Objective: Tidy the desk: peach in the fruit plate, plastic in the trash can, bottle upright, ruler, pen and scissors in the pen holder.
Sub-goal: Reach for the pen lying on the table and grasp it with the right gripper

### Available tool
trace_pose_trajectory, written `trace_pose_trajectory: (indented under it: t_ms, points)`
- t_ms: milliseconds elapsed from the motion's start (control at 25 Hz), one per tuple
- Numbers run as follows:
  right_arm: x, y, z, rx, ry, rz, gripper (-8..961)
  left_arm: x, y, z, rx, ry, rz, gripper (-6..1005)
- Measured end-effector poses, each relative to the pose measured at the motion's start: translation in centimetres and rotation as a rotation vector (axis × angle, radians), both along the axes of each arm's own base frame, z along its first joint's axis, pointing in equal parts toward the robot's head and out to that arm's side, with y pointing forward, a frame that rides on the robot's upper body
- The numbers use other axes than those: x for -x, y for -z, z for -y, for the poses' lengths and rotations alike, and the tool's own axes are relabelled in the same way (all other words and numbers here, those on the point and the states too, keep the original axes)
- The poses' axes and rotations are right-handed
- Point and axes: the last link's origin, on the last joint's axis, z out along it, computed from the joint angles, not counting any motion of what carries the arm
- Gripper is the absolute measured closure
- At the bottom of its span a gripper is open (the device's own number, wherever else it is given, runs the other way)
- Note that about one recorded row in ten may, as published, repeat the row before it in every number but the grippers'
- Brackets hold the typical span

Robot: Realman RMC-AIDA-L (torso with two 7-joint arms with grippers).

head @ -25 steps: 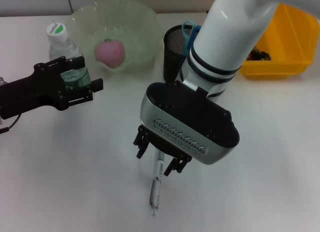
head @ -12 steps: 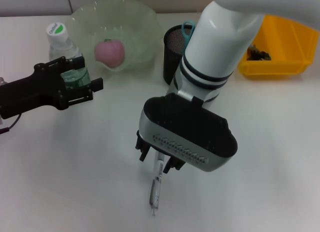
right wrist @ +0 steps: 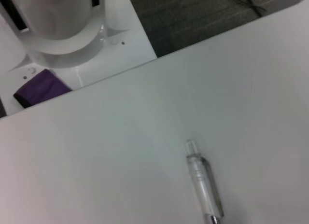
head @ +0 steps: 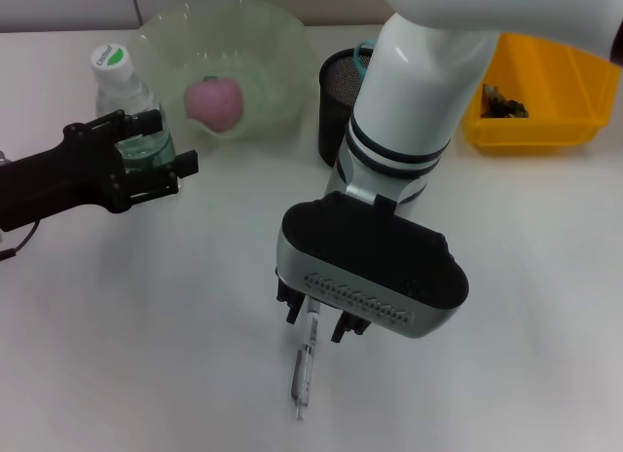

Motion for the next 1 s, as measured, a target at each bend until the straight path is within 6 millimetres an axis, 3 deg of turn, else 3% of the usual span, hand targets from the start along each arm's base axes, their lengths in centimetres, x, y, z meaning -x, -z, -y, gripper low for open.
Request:
trace_pose_trajectory:
  t_ms: [480, 1000]
  points:
    - [-0.5, 0.8, 0.4, 0.039, -0.045, -0.007, 560, 0.3, 0.5, 0.4, 0.000, -0.018, 0.001, 202]
    - [-0.7, 1.5, 0.4, 0.065, -0.066, -0.016, 561, 0.4, 0.6, 0.5, 0.003, -0.024, 0.002, 202]
